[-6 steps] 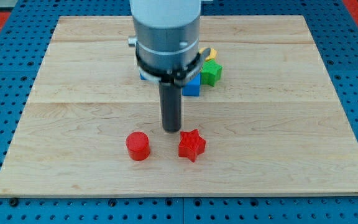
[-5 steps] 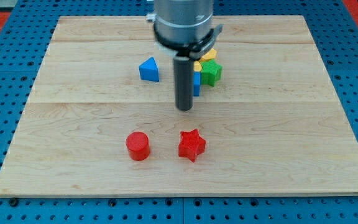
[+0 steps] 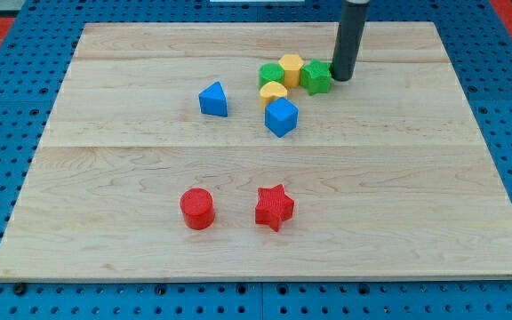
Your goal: Move the green circle close to the triangle
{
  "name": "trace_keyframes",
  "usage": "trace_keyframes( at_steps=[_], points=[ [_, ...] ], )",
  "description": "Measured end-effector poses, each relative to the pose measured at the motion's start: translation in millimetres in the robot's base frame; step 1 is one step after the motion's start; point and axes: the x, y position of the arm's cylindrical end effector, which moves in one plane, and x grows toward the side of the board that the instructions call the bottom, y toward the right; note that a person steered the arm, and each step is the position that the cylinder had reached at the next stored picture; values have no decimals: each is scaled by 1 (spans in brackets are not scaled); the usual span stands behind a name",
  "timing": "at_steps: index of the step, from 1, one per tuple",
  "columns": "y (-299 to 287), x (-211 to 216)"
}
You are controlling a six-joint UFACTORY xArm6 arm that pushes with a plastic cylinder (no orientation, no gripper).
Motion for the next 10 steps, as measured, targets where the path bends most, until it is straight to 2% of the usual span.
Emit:
trace_keyframes(
  at_steps=[3,4,6,8,9,10],
  points=[
    [-74,-12],
    [-79,-6],
    [-55,34],
    [-112,75],
    [-112,53],
    [-144,56]
  ],
)
